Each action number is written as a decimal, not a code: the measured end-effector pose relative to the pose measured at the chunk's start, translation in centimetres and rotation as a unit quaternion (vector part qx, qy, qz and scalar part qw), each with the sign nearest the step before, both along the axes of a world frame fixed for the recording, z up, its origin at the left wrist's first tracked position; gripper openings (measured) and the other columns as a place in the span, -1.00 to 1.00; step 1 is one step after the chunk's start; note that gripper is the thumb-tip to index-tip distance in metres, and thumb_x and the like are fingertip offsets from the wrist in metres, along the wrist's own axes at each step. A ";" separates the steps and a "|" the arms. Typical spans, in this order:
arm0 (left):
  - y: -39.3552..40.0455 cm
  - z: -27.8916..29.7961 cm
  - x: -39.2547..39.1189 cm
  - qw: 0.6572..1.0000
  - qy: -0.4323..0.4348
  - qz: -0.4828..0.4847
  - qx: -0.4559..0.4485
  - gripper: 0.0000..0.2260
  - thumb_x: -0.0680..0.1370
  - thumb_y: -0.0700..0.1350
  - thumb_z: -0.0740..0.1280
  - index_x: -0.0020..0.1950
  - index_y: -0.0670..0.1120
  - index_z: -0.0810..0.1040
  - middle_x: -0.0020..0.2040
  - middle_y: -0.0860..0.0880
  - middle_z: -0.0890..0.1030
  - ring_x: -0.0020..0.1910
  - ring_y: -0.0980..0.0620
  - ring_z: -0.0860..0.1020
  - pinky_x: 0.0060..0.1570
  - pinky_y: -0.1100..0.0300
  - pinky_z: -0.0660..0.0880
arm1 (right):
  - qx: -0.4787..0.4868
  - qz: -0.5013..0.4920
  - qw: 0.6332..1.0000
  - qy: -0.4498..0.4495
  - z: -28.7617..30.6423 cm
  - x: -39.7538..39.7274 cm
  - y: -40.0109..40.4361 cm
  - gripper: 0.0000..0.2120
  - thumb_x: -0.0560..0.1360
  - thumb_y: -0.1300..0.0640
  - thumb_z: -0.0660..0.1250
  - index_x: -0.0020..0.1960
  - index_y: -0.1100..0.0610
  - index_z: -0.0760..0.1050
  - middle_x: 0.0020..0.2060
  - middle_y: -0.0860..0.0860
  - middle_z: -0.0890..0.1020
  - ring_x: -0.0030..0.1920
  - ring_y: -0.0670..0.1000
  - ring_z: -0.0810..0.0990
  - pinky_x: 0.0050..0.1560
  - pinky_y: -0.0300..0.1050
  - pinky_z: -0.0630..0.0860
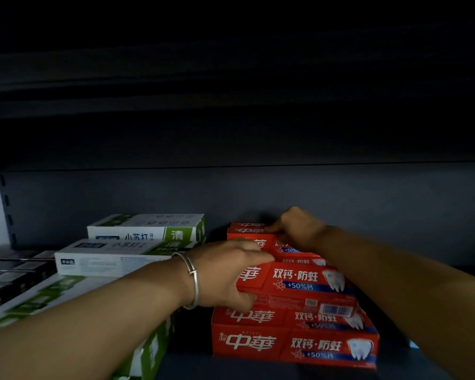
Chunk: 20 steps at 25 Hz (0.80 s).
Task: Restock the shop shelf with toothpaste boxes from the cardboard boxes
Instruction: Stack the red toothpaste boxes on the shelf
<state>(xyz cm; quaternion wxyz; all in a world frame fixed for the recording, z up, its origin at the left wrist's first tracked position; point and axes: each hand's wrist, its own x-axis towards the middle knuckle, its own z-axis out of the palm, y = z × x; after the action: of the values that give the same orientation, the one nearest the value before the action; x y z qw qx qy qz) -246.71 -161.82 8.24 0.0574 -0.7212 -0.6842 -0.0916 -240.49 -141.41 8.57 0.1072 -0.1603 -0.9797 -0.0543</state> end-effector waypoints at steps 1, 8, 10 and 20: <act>0.0 0.0 0.0 1.000 -0.001 0.000 0.001 -0.49 0.41 -0.01 0.41 0.33 0.13 0.37 0.17 0.17 0.43 0.11 0.20 0.42 0.17 0.25 0.45 | -0.006 -0.001 1.000 0.000 0.1 0.1 -0.1 -0.67 0.59 0.15 0.22 0.34 0.06 0.45 0.27 0.10 0.52 0.26 0.10 0.50 0.32 -0.05 0.40; -0.1 -0.1 0.1 1.000 -0.010 0.009 0.003 -0.49 0.40 -0.02 0.42 0.32 0.13 0.39 0.17 0.19 0.43 0.09 0.22 0.44 0.13 0.27 0.47 | -0.019 -0.010 1.000 -0.021 0.5 0.8 -1.1 -0.64 0.60 0.12 0.18 0.39 0.06 0.39 0.30 0.11 0.48 0.28 0.09 0.49 0.32 -0.09 0.38; -0.1 0.0 0.2 1.000 -0.017 0.016 0.004 -0.50 0.40 -0.04 0.43 0.32 0.13 0.40 0.17 0.18 0.43 0.08 0.22 0.44 0.11 0.32 0.46 | -0.065 -0.006 0.998 0.014 1.3 1.6 -2.2 -0.67 0.60 0.13 0.20 0.35 0.07 0.44 0.26 0.08 0.53 0.23 0.04 0.52 0.30 -0.13 0.39; 1.4 -0.2 1.6 0.982 0.113 0.080 0.129 -0.43 0.47 0.02 0.34 0.44 0.10 0.21 0.32 0.12 0.30 0.32 0.13 0.24 0.31 0.25 0.20 | -0.286 0.025 0.958 -0.015 3.0 8.1 -4.0 -0.65 0.51 0.06 0.33 0.29 0.02 0.47 0.11 -0.01 0.62 0.03 -0.08 0.61 0.08 -0.18 0.55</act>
<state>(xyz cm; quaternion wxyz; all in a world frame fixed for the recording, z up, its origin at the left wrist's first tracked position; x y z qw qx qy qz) -245.08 -160.39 8.01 0.2338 -0.6565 -0.7113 -0.0922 -232.38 -145.46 11.56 0.0433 -0.1592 -0.9596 0.2279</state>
